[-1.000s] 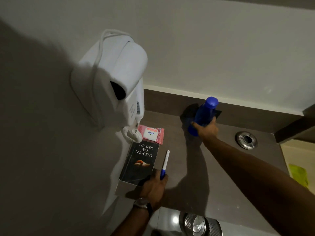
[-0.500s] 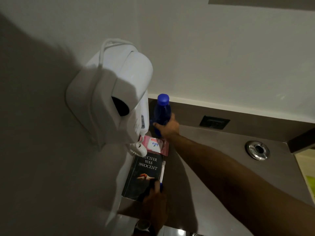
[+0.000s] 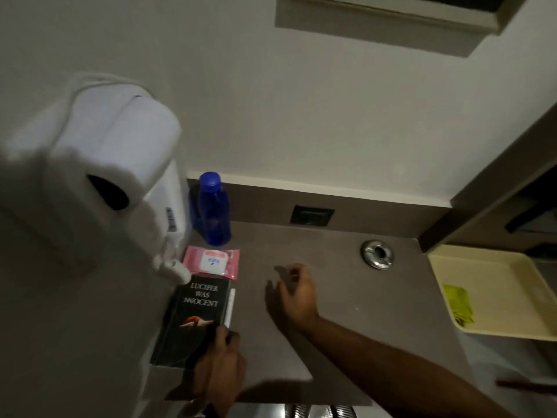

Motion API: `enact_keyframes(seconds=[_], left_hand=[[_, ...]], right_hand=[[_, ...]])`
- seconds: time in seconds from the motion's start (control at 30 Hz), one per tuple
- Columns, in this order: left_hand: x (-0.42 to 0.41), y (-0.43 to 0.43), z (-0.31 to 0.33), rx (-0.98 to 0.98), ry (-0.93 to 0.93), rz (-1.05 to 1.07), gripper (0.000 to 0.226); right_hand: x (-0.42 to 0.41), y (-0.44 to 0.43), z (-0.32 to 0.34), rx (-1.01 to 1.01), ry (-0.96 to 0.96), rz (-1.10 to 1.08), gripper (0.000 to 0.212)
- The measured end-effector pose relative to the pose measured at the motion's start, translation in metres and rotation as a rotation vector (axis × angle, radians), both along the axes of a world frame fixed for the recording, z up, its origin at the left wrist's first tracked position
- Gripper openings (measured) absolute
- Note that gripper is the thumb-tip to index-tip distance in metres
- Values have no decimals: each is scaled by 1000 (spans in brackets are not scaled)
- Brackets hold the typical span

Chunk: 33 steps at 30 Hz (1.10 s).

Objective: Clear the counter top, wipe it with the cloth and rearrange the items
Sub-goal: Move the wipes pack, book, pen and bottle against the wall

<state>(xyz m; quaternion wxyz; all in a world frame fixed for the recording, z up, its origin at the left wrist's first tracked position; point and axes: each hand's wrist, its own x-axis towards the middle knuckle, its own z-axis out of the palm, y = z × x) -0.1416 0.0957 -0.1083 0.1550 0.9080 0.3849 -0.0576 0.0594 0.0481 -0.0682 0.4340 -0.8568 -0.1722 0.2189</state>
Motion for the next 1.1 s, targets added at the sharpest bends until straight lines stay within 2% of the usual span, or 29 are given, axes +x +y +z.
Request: enact_keyframes(seconds=[0.1, 0.17, 0.23, 0.27, 0.33, 0.43, 0.5, 0.57, 0.6, 0.67, 0.7, 0.77, 0.8, 0.9, 1.0, 1.1], left_hand=[[6, -5, 0, 31, 12, -56, 37], [15, -4, 5, 62, 64, -99, 37], [26, -6, 10, 39, 136, -113, 29], [29, -10, 7, 56, 143, -89, 24], [33, -19, -2, 32, 152, -76, 29], [30, -37, -14, 59, 88, -144, 61], [28, -44, -13, 36, 117, -165, 56], [26, -49, -7, 56, 88, -120, 32], [24, -53, -7, 37, 107, -96, 29], [19, -62, -5, -73, 172, -64, 43], [16, -66, -6, -69, 107, -38, 46], [14, -70, -4, -100, 65, 17, 49], [13, -71, -3, -129, 114, 14, 50], [5, -69, -4, -86, 126, -27, 49], [-1, -69, 6, -253, 89, 5, 48], [-10, -67, 0, -146, 56, 1, 47]], right_hand=[[52, -65, 2, -265, -136, -67, 32], [90, -90, 9, -517, -242, -55, 44], [126, -103, 18, -660, -285, -79, 61], [141, -107, 22, -665, -274, -105, 70], [169, -114, 28, -640, -240, -148, 85], [204, -117, 26, -618, -169, -173, 100], [218, -113, 24, -612, -120, -152, 101], [221, -108, 22, -604, -115, -117, 100], [218, -104, 22, -601, -131, -94, 99], [206, -94, 21, -588, -180, -34, 95], [197, -87, 21, -577, -200, 3, 94], [176, -69, 20, -567, -220, 95, 99], [165, -58, 20, -568, -223, 140, 102], [135, -16, 20, -552, -207, 235, 107], [105, 27, 24, -482, -117, 287, 105], [78, 61, 28, -369, -34, 284, 88]])
